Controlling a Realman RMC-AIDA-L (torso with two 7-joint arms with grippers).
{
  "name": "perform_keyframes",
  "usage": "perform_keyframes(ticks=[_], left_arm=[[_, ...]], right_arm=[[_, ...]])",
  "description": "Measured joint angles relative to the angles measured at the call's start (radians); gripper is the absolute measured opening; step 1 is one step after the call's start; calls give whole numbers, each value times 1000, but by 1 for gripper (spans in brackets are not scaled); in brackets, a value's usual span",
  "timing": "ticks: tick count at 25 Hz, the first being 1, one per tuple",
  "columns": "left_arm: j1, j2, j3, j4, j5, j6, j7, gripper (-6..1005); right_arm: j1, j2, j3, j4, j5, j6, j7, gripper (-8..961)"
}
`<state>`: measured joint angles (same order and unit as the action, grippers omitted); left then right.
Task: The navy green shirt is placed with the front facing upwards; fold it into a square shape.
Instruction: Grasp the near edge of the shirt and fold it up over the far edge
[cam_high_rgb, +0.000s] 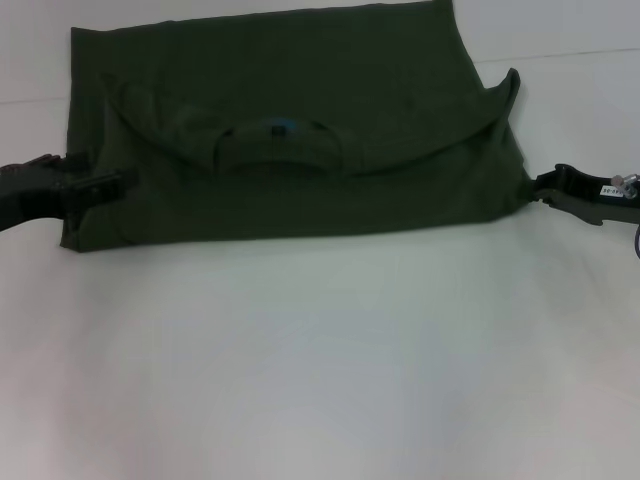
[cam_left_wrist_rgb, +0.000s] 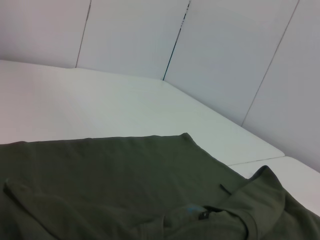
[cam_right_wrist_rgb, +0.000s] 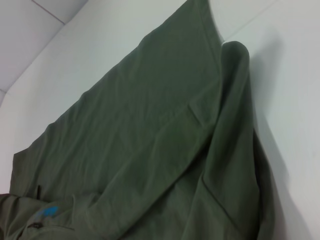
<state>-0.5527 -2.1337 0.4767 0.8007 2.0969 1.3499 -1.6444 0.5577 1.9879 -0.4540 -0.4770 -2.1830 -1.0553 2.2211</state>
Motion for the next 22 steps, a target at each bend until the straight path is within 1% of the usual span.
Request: perform_keyframes(ticks=[5, 8, 11, 13, 14, 17, 22], left_arm=[[5, 5, -18, 5, 12, 0, -5, 888], [14, 12, -28, 10, 17, -3, -7, 887], [22, 18, -29, 12, 31, -51, -12, 878], [23, 20, -28, -6, 67, -117, -14, 873], [23, 20, -28, -6, 67, -117, -14, 875], [4, 26, -22, -41, 126, -148, -16, 883], [-35, 39, -17, -88, 225, -152, -27, 882]], right_arm=[[-6, 0, 0, 0, 8, 0, -6, 24], [-11, 1, 1, 0, 11, -1, -13, 2], [-15, 0, 7, 0, 12, -9, -15, 2], [-15, -1, 11, -1, 12, -10, -15, 2], [-16, -1, 13, -1, 12, -12, -15, 2], [-17, -2, 16, -5, 13, -19, -14, 2], [-17, -4, 17, -8, 26, -25, -13, 1]])
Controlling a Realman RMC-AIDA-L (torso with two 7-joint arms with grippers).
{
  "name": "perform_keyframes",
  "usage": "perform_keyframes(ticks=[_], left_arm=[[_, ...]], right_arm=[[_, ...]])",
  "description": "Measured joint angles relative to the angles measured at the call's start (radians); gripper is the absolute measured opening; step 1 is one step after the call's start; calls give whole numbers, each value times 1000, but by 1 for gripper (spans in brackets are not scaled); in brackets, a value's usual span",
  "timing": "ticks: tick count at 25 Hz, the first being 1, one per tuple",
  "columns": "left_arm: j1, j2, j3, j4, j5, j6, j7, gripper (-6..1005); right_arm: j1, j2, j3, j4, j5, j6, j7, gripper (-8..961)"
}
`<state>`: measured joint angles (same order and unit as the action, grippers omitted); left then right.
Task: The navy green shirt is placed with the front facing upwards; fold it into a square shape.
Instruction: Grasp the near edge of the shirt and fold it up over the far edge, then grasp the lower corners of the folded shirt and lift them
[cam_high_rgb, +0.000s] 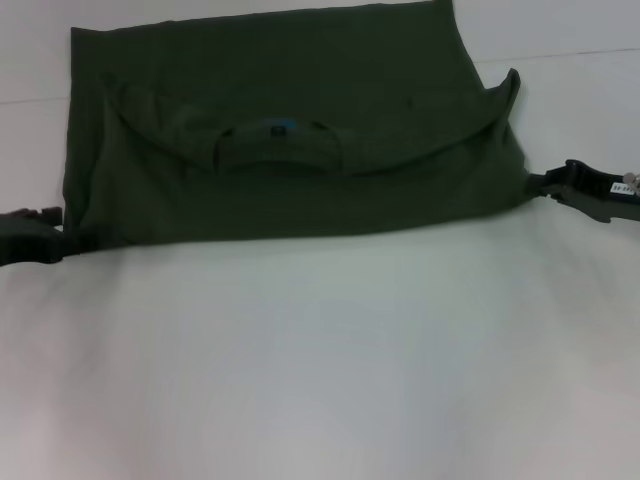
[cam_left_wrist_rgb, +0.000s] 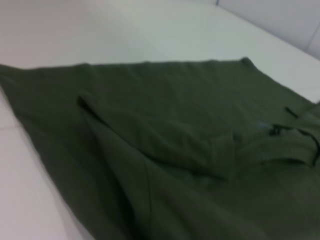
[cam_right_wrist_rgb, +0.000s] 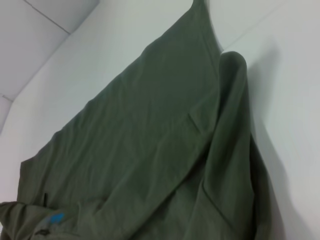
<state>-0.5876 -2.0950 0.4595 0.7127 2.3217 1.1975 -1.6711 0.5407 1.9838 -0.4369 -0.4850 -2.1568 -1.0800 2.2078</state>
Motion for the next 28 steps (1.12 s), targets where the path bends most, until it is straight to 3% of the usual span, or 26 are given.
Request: perform_keyframes(ticks=[5, 13, 28], left_arm=[[-13, 6, 17, -36, 8, -23, 1, 881], [-16, -7, 86, -56, 9, -110, 3, 880], [-22, -14, 101, -65, 9, -173, 9, 877]], right_arm=[[-4, -2, 0, 1, 12, -1, -2, 1], [-7, -4, 0, 2, 12, -1, -2, 1], [-13, -3, 0, 0, 12, 0, -2, 2]])
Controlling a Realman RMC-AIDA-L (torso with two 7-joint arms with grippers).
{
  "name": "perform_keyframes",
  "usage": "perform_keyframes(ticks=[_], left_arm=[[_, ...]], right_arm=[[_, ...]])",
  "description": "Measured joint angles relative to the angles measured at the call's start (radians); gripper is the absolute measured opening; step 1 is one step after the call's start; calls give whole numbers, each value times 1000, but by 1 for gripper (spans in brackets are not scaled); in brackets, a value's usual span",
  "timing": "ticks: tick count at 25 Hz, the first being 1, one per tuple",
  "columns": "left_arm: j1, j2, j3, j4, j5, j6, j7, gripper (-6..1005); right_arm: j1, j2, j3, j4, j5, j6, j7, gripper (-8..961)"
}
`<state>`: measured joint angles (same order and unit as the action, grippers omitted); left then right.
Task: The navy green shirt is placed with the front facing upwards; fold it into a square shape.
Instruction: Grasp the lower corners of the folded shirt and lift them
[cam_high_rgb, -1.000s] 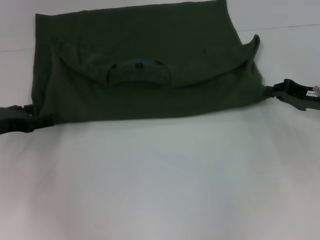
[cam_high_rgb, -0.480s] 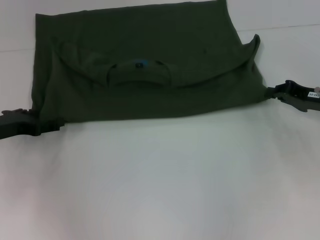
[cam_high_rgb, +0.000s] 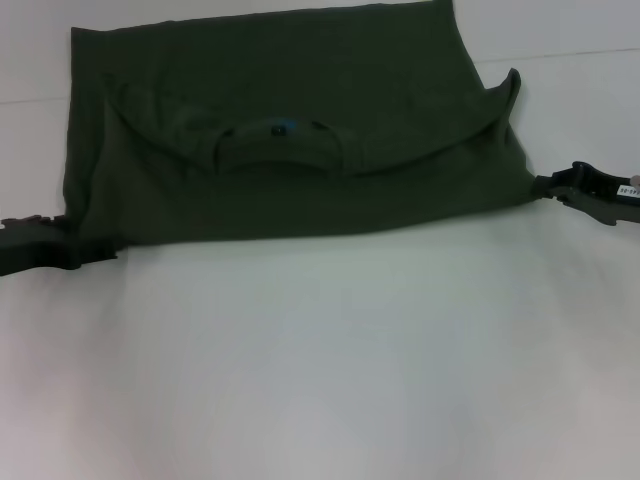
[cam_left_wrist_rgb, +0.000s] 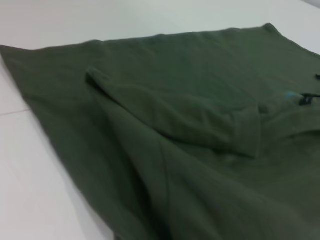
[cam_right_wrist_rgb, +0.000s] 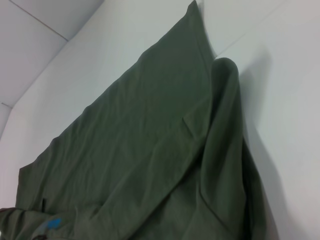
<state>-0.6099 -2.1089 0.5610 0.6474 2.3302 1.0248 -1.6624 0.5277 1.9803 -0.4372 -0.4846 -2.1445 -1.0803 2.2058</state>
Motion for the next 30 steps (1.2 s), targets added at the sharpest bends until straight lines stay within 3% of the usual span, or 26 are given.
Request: perform_keyframes(ticks=[12, 19, 30], left_arm=[[-7, -4, 42, -5, -14, 37, -1, 875], [-12, -13, 55, -6, -9, -6, 0, 874], [-16, -12, 57, -5, -6, -37, -5, 673]], right_arm=[[0, 0, 0, -3, 0, 1, -2, 2], [0, 2, 0, -3, 0, 2, -3, 1], [0, 2, 0, -3, 16, 0, -5, 2]])
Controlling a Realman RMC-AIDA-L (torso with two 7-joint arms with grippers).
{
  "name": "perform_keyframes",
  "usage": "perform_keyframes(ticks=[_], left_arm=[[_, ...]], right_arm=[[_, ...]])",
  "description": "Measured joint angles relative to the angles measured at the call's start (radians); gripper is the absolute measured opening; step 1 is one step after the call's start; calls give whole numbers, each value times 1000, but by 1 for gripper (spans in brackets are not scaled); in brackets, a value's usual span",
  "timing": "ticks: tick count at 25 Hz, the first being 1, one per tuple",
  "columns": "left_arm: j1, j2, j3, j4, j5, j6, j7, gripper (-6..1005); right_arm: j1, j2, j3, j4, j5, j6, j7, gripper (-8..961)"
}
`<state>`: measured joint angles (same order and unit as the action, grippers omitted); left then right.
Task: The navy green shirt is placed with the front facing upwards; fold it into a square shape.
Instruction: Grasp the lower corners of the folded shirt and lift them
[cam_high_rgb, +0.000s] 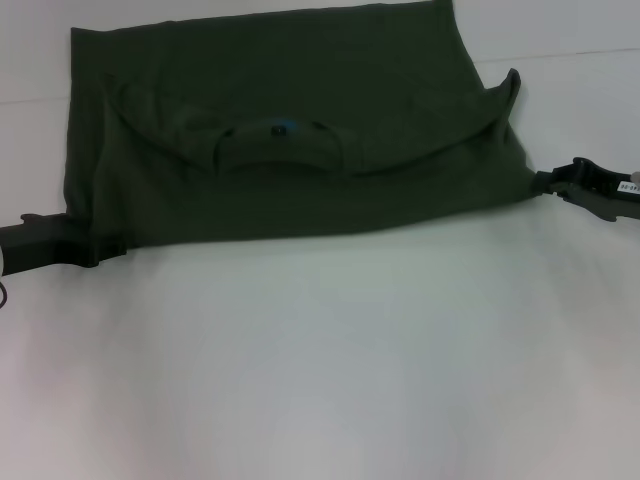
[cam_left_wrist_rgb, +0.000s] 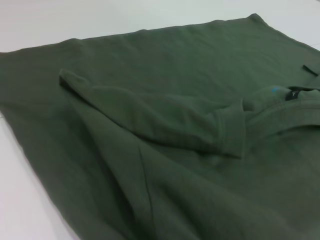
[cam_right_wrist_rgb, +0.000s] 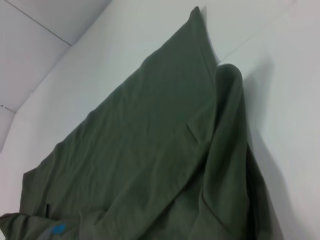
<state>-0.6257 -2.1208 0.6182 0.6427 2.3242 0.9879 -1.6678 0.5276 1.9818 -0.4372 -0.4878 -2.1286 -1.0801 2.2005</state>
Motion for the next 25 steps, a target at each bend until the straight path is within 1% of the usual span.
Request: perform_keyframes(ticks=[8, 14, 19, 22, 25], left_arm=[[0, 2, -1, -1, 5, -23, -4, 531], [-11, 6, 0, -17, 28, -34, -14, 285], [-17, 8, 0, -23, 36, -25, -15, 60], [-16, 11, -5, -9, 36, 9, -16, 32], [-6, 20, -11, 18, 32, 66, -27, 31]], right_arm=[[-2, -1, 0, 0, 8, 1, -7, 2], [-2, -2, 0, 0, 9, 1, -8, 2], [-2, -2, 0, 0, 9, 0, -8, 2], [-2, -2, 0, 0, 10, -1, -9, 2], [-5, -2, 0, 0, 21, -11, -17, 2]])
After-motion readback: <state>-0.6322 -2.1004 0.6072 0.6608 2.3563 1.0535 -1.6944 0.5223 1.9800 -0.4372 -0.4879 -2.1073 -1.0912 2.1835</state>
